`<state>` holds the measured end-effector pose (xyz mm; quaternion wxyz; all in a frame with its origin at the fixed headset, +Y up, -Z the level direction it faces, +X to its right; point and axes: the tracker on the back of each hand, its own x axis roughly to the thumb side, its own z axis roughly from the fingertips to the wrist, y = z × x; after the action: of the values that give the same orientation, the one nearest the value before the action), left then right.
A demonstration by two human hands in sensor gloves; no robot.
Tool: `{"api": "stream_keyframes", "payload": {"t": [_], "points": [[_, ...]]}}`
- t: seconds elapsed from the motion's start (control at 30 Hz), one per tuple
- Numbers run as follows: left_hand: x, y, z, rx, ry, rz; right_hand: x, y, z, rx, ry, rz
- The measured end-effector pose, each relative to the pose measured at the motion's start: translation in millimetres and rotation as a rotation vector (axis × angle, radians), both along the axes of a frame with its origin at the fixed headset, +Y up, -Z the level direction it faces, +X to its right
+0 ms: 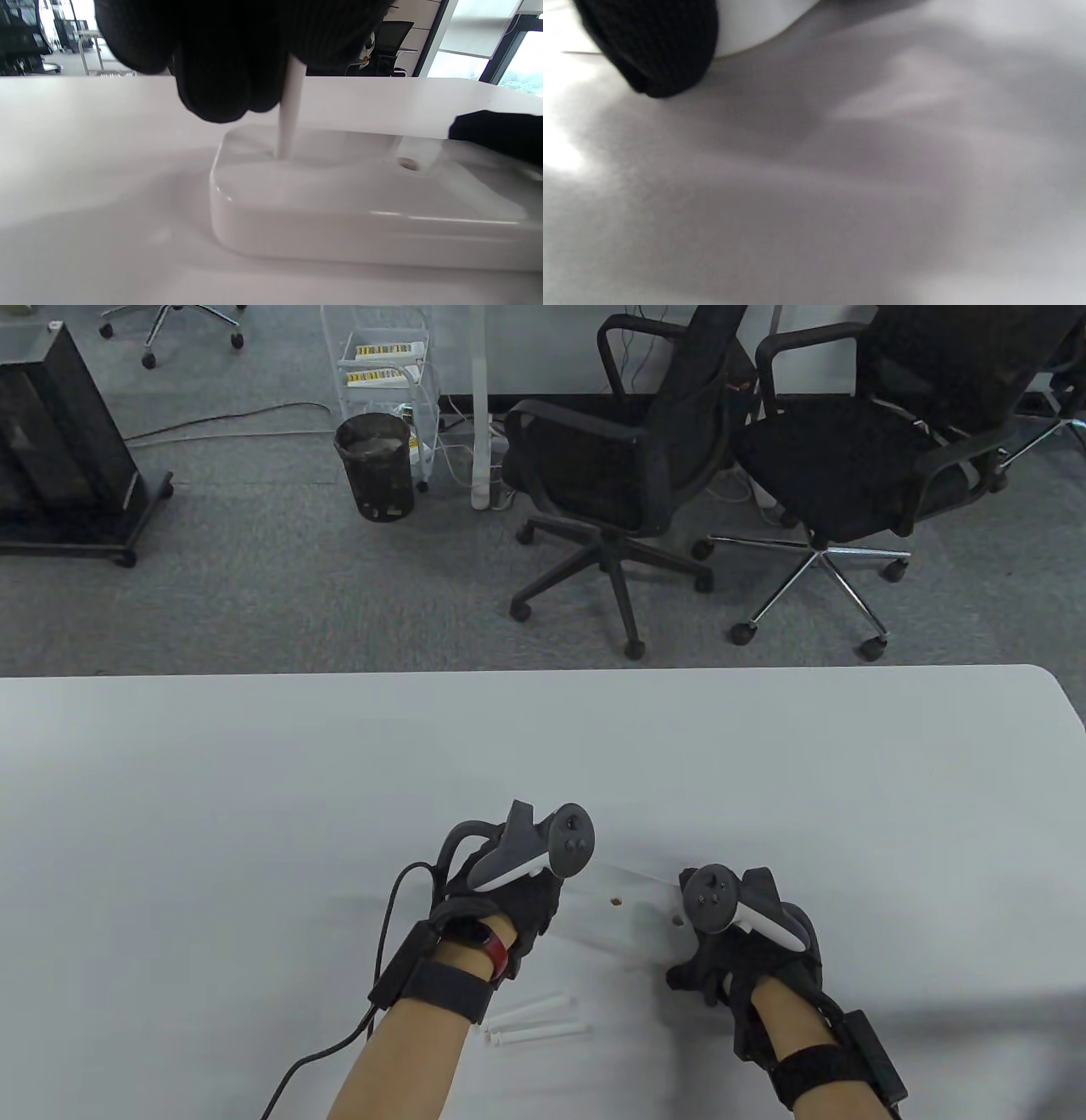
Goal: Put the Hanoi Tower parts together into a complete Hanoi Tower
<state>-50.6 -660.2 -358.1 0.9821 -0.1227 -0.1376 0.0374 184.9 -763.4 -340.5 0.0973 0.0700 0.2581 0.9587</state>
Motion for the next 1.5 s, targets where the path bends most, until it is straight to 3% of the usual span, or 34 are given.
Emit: {"api": "stream_keyframes", "payload": {"t": [0.07,0.2,0.33,0.47,0.73,0.93,1.3,1.5], "points": [[-4,4,5,0.015,0.008,0.003,0,0,0,-0.002,0.000,0.001],[-16,25,30,0.240,0.014,0.025,0,0,0,0.000,-0.002,0.002],[-17,28,56,0.379,-0.050,0.081,0,0,0,-0.001,-0.002,0.003],[0,8,64,0.174,-0.146,0.037,0,-1,0,0.001,-0.002,0.000],[26,-38,70,-0.001,-0.181,-0.168,1,-1,0,0.002,-0.005,-0.003],[29,-50,76,-0.001,-0.199,-0.255,1,-2,-1,0.002,-0.005,-0.006],[31,-72,71,-0.076,-0.159,-0.265,2,-3,0,0.009,-0.007,-0.013],[32,-72,71,-0.053,-0.166,-0.253,3,-4,0,0.010,-0.007,-0.015]]}}
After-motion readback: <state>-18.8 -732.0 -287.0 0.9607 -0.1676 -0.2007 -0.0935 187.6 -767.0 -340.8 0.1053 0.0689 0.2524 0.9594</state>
